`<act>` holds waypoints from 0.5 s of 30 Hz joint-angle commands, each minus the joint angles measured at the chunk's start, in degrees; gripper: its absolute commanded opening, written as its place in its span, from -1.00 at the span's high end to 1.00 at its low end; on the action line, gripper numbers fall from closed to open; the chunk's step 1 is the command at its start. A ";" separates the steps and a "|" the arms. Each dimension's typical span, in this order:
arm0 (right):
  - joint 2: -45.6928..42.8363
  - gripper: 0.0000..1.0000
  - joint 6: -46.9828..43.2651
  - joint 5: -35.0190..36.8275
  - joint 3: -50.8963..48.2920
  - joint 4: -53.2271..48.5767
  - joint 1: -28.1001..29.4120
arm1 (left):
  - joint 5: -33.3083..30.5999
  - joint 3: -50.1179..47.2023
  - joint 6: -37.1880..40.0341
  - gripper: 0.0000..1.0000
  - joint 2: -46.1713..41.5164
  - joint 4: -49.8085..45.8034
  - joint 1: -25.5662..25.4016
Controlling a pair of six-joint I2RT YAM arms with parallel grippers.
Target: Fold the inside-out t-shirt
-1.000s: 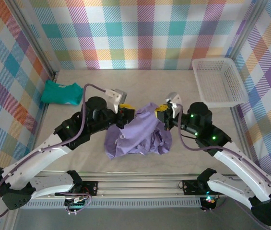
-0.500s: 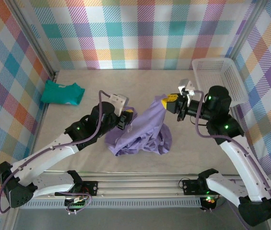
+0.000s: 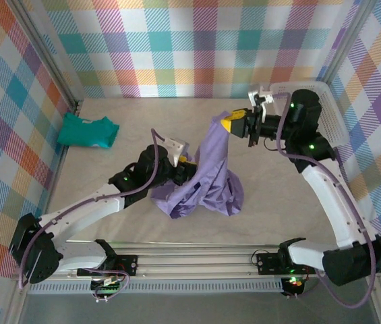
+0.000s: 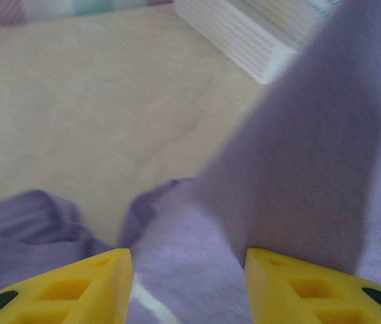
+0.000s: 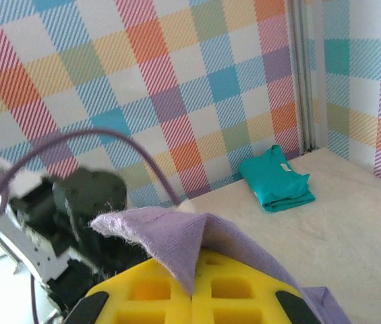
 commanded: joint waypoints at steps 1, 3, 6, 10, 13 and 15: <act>3.24 1.00 11.71 2.58 2.30 12.44 0.87 | 7.19 -3.07 -8.70 0.04 0.61 16.63 -2.82; 5.17 1.00 14.97 4.64 4.19 14.81 1.46 | 5.76 -3.45 -9.58 0.04 1.18 20.73 -5.30; 7.52 1.00 16.40 5.82 8.04 15.06 2.51 | 4.89 -1.14 -8.93 0.04 3.20 21.67 -7.63; 9.24 1.00 15.18 5.52 11.21 12.74 2.84 | 3.97 -0.07 -7.95 0.04 3.51 21.61 -8.68; 8.16 1.00 9.63 4.82 10.65 7.41 2.79 | -0.67 -1.68 -5.85 0.03 0.36 19.17 -8.69; 7.06 1.00 5.74 2.42 9.66 3.93 2.60 | -5.42 -3.39 -3.73 0.03 -2.94 16.31 -8.38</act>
